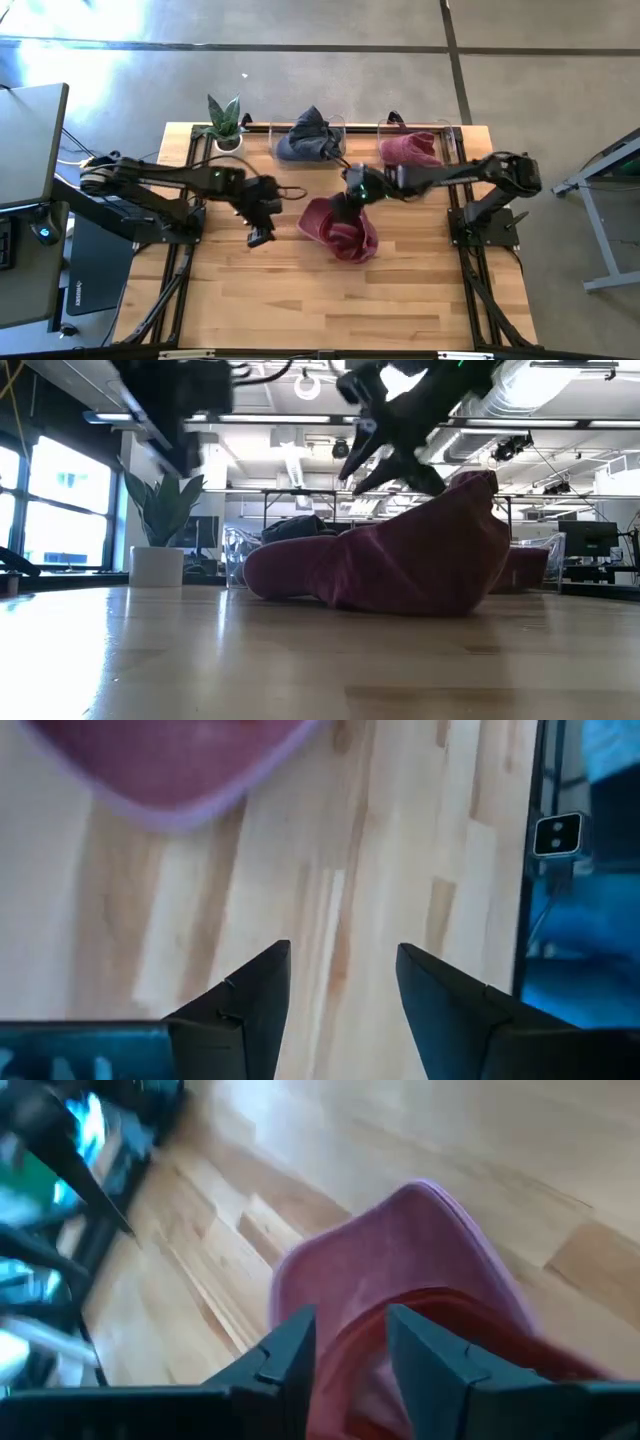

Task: Pick & Place hat
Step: Put the red cap into the right transparent bin

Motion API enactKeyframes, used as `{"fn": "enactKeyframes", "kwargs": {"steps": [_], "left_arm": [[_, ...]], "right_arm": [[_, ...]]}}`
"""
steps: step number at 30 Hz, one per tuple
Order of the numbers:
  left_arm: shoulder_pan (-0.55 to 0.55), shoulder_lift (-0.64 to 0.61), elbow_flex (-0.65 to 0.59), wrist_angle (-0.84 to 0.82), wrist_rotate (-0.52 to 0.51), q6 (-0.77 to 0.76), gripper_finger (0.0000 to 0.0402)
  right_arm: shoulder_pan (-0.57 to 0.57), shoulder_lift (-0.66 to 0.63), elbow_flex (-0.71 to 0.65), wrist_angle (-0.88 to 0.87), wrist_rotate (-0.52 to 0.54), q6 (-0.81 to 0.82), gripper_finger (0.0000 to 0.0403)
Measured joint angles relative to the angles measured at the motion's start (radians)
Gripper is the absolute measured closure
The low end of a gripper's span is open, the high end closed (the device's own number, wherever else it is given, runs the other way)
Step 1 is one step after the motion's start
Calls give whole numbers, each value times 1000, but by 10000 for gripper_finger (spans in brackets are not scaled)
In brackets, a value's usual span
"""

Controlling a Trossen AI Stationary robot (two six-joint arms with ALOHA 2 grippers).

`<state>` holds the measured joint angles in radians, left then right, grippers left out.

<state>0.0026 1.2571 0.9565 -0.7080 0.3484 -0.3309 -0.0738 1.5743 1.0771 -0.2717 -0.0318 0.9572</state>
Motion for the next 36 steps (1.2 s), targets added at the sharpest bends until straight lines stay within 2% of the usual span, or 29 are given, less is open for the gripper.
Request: {"fn": "enactKeyframes", "kwargs": {"steps": [4,6,9,11,15,19,24,25,29,33,36], "left_arm": [[-52,-55,-84,77,-21,-138,223],[-87,-64,-99,72,-55,-188,223],[-142,-65,-100,83,-91,-246,223],[-180,-65,-100,85,-110,-281,223],[-232,-65,-100,119,-215,-320,223],[-231,-65,-100,186,-255,-332,223],[-231,-65,-100,221,-297,-329,223],[-225,-65,-100,224,-303,-329,223],[-189,-65,-100,208,-307,-329,223],[-146,-65,-100,197,-306,-292,223],[-119,-64,-100,193,-306,-229,223]], "right_arm": [[-100,85,10,0,-167,-171,236],[-126,123,11,-2,-174,-254,216],[-149,158,11,-1,-170,-294,205],[-157,179,11,0,-171,-326,204],[-158,242,11,15,-182,-395,215],[-151,277,11,53,-177,-380,261],[-145,250,11,51,-161,-207,380],[-139,239,10,39,-143,-148,388],[-72,173,4,-94,-15,143,373],[84,116,4,-167,170,404,391],[215,104,4,-217,280,605,389]]}}
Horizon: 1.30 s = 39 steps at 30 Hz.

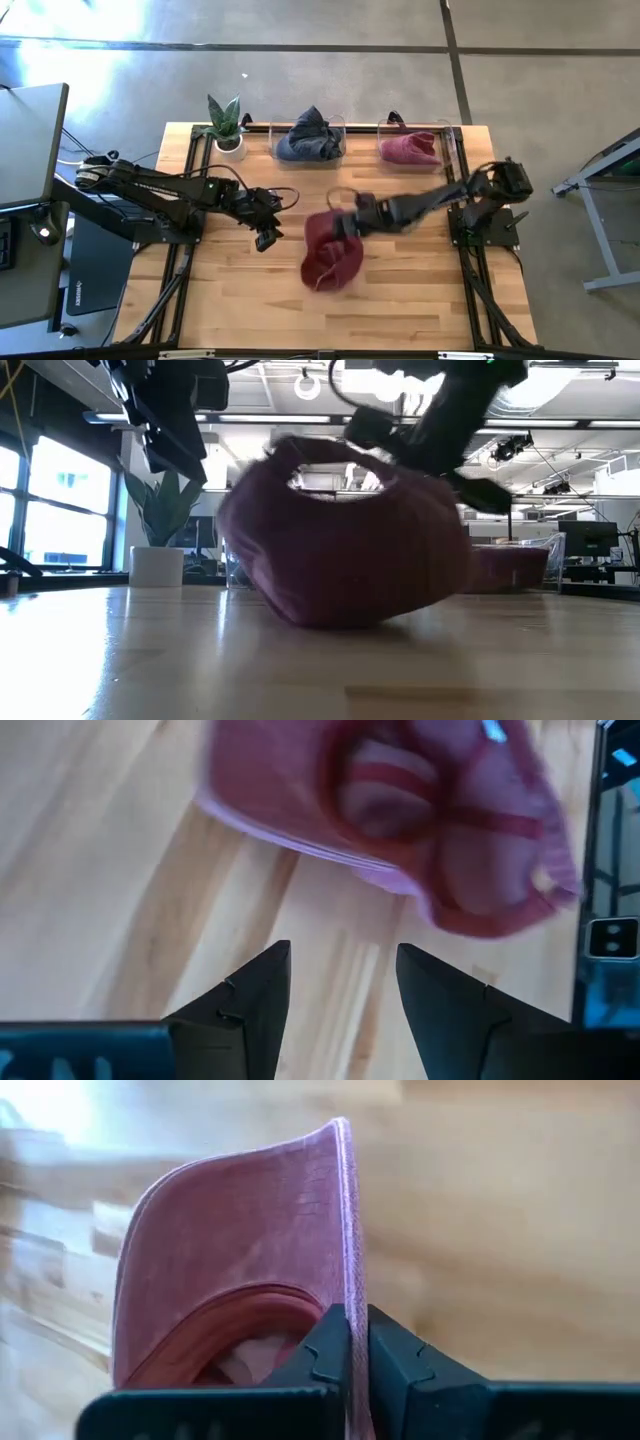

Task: Pick & Place hat
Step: Put the red cap into the right transparent bin

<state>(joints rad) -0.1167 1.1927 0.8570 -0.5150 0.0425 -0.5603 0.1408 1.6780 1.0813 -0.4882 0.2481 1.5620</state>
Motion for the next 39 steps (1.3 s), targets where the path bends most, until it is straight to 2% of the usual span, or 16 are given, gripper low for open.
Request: {"fn": "enactKeyframes", "kwargs": {"steps": [4,9,12,16,19,22,24,26,29,33,36,39], "left_arm": [[22,0,0,-1,4,87,223],[47,0,0,-13,86,171,223],[51,0,0,-16,100,189,223],[51,0,0,-15,130,170,223],[51,0,0,-15,159,176,223],[51,0,0,-18,165,179,223],[51,0,0,-19,164,179,223],[51,0,0,-22,167,164,223],[51,0,0,-42,210,136,223],[51,0,0,-78,244,131,223],[51,0,0,-91,240,126,223],[51,0,0,-82,258,128,223]], "right_arm": [[118,0,0,-83,26,199,343],[172,-3,0,-230,12,208,259],[145,-35,0,-322,-63,76,210],[112,-141,0,-320,-176,-231,175],[115,-223,0,-180,-270,-462,173],[142,-251,0,93,-406,-711,177],[173,-232,2,261,-435,-807,183],[198,-186,2,366,-430,-834,192],[224,-91,2,421,-444,-877,209],[239,32,44,420,-423,-1016,230],[240,91,79,403,-424,-1141,244],[240,126,100,366,-468,-1195,261]]}}
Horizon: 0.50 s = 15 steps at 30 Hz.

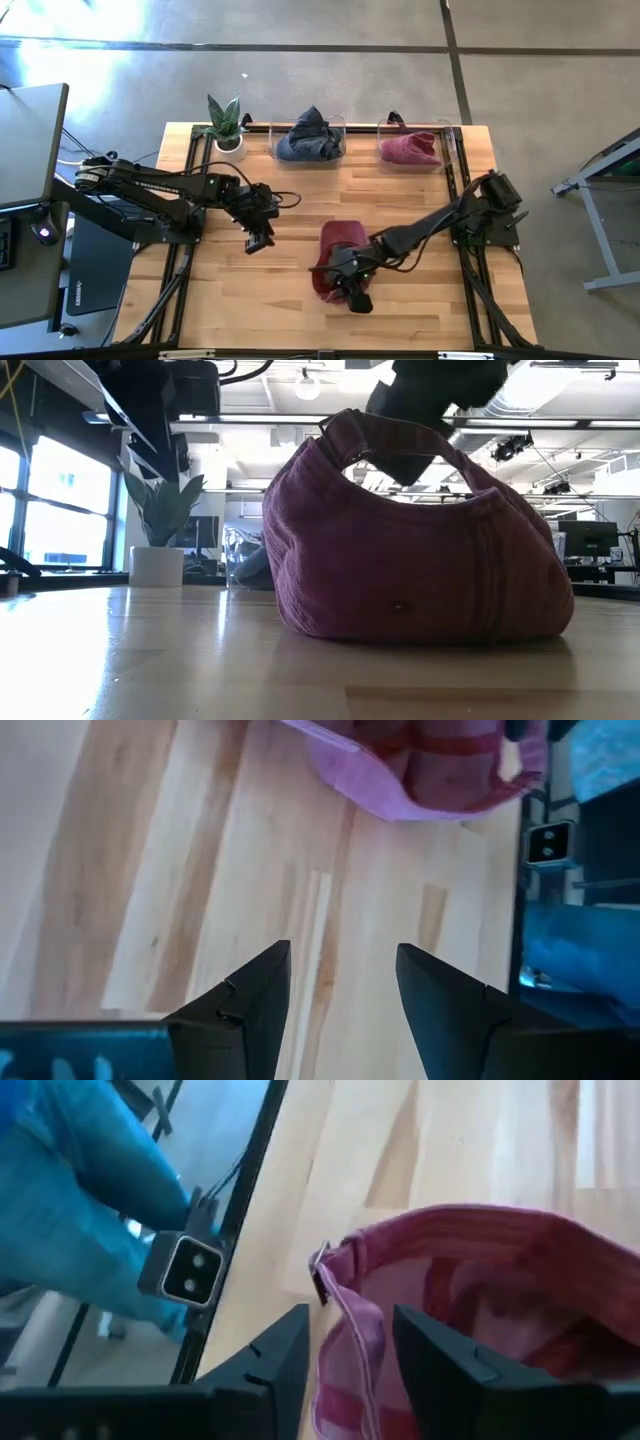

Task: Pick & Place hat
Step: Put the red cap into the right transparent bin

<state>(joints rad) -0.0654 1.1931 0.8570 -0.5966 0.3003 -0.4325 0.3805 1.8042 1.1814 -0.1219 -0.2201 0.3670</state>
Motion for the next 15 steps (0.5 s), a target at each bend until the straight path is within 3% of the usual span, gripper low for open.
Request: {"fn": "enactKeyframes", "kwargs": {"steps": [3,8,11,15], "left_arm": [[0,0,0,1,9,10,223],[0,0,0,24,-2,10,223],[0,0,0,48,-6,12,223],[0,0,0,81,-5,13,223]], "right_arm": [[0,5,19,-11,-15,20,296],[-1,4,33,-23,-86,118,389],[-1,-8,47,-62,-128,220,385],[-10,-61,52,-149,-104,338,396]]}}
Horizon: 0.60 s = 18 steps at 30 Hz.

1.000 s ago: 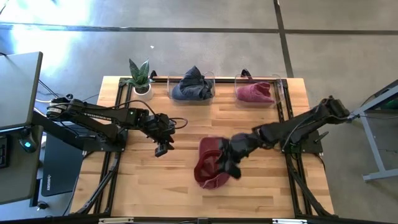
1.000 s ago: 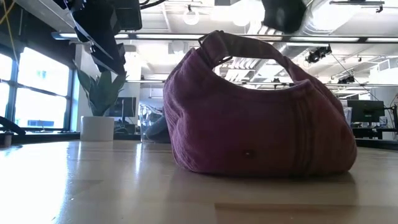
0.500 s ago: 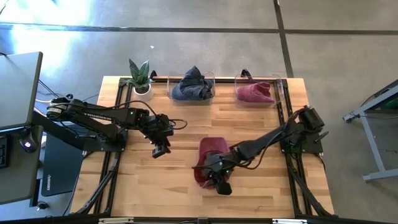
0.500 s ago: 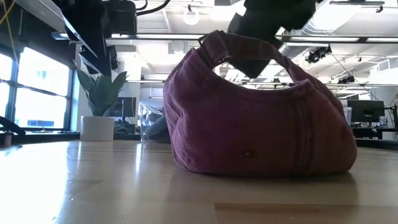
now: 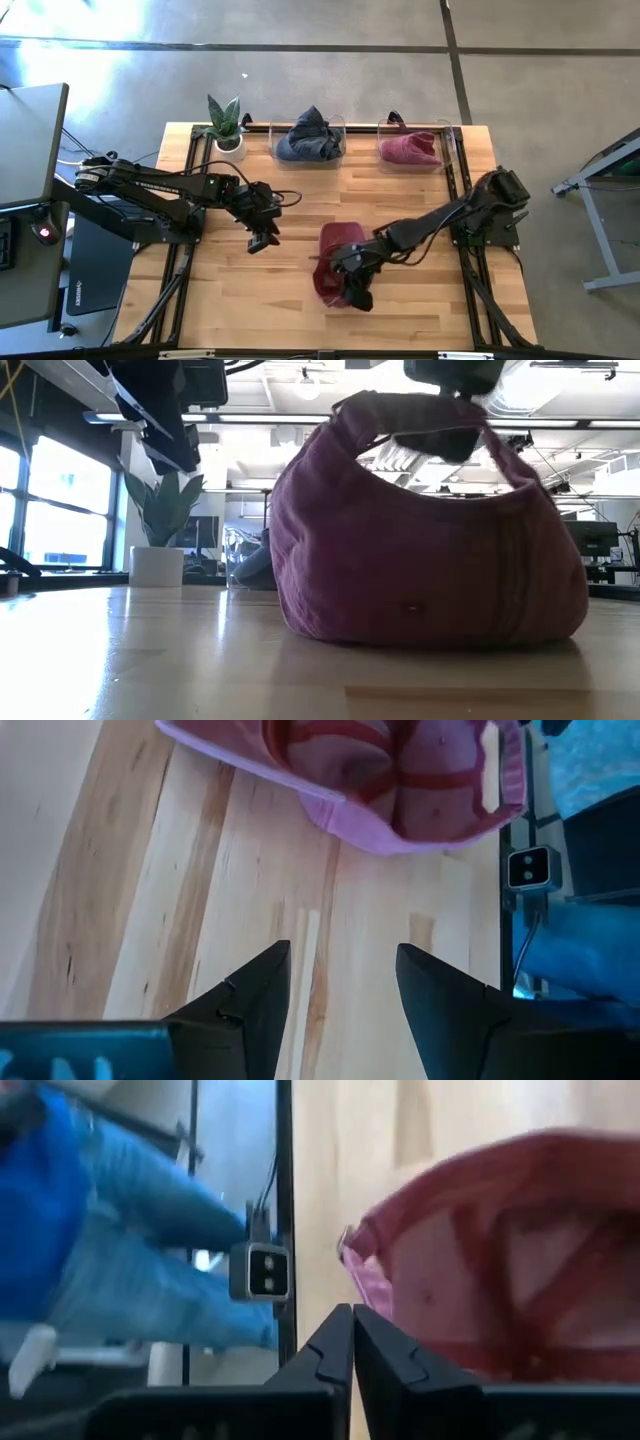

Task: Pick & Place hat
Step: Put the red cap into the right transparent bin

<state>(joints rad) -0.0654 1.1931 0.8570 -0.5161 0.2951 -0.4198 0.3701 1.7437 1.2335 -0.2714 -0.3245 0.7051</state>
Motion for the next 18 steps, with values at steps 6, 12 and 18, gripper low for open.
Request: {"fn": "enactKeyframes", "kwargs": {"steps": [6,12,18], "left_arm": [[0,0,0,8,-43,4,223],[0,0,0,28,-10,0,223],[0,0,0,19,2,-4,223]], "right_arm": [[-11,-83,2,-53,88,23,398],[-2,-62,2,-54,30,-176,362],[-1,-9,2,-45,30,-306,243]]}}
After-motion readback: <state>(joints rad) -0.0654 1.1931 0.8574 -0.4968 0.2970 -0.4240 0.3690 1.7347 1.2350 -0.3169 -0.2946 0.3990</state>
